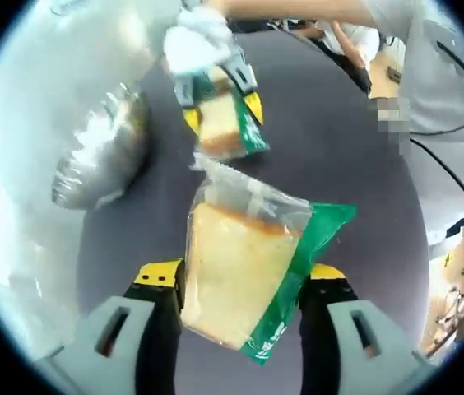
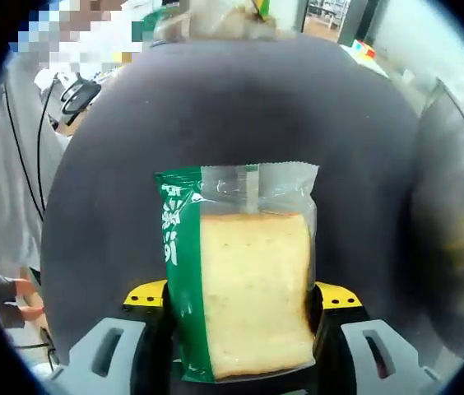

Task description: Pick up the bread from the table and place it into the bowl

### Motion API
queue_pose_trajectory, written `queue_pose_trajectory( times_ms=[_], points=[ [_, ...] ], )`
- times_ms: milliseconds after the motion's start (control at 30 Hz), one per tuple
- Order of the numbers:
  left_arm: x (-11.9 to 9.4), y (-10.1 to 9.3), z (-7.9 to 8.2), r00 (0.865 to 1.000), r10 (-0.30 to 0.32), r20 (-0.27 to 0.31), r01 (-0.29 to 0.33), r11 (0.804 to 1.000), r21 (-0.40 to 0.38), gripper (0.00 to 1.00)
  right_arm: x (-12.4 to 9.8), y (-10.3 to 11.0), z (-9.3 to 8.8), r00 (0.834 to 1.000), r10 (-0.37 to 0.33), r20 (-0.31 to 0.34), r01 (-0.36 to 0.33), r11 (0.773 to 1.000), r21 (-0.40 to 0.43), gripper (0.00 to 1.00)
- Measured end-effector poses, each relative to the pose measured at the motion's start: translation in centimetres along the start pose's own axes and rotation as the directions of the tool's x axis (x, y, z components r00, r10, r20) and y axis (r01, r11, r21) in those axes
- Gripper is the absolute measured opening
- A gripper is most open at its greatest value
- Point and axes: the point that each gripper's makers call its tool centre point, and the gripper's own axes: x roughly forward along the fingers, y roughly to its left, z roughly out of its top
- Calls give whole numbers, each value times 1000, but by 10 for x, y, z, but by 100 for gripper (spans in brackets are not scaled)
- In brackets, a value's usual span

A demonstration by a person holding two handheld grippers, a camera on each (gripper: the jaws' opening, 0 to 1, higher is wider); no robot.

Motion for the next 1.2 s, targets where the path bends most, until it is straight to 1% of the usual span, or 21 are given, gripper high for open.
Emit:
queue_pose_trajectory(
  times_ms=[33,100,233,300,367,400,433,467,500,533,567,600,633,667,700,767,800,900,1033,1133,1200],
  points=[
    [-3,12,7,999,26,25,-26,1000,7,47,0,0,0,1000,-3,-1,3,1000,1,62],
    [-5,23,13,998,57,37,-58,998,20,47,-3,3,0,1000,-10,-5,10,1000,4,57],
    [-8,66,34,982,178,70,-181,983,36,44,-5,12,1,999,-45,-6,45,998,-33,53],
    [-6,78,45,979,193,64,-196,979,55,43,-6,7,3,998,-67,-4,66,996,-57,52],
    [-4,90,57,978,201,59,-205,977,60,42,-9,20,3,996,-91,-5,91,993,-77,51],
    [-4,97,64,978,202,56,-205,977,62,38,-10,18,3,994,-105,-7,104,991,-89,51],
    [-6,107,73,977,207,57,-211,976,63,28,-11,18,2,993,-119,-9,118,988,-100,51],
    [-8,117,80,969,235,75,-240,969,63,16,-13,22,0,991,-134,-13,131,986,-106,50],
    [-9,120,79,979,203,22,-204,976,76,21,-14,25,-3,990,-143,-15,141,984,-106,50],
    [-5,122,86,982,180,62,-180,984,-11,29,-14,28,-4,987,-158,-2,157,982,-104,50],
    [1,127,93,983,152,108,-149,988,-32,34,-14,27,-4,984,-178,20,179,979,-95,50],
    [7,130,93,986,134,101,-128,989,-69,38,-16,24,-5,981,-190,35,193,977,-88,50],
    [13,131,87,990,135,44,-132,989,-66,35,-18,24,-4,979,-197,51,201,975,-93,50],
    [14,142,82,980,197,1,-197,980,3,26,-20,25,-9,980,-192,45,195,978,-81,50],
    [16,147,80,973,231,-22,-230,972,44,17,-21,28,-15,983,-180,28,181,982,-50,50],
    [19,141,87,979,202,24,-202,979,-18,20,-20,24,-24,982,-189,2,189,980,-66,49],
    [18,140,89,979,198,36,-198,980,-23,22,-22,24,-25,982,-189,4,189,980,-59,49],
    [15,142,86,976,213,37,-214,977,19,21,-30,25,-28,979,-203,4,203,977,-60,49],
    [14,143,83,978,209,26,-209,978,25,24,-38,26,-33,977,-214,1,214,975,-58,49],
    [9,142,93,974,216,71,-218,975,30,27,-50,21,-37,974,-229,3,229,972,-49,49],
    [9,139,95,974,212,77,-216,975,60,29,-60,17,-39,969,-247,10,247,968,-45,49]
  ],
)
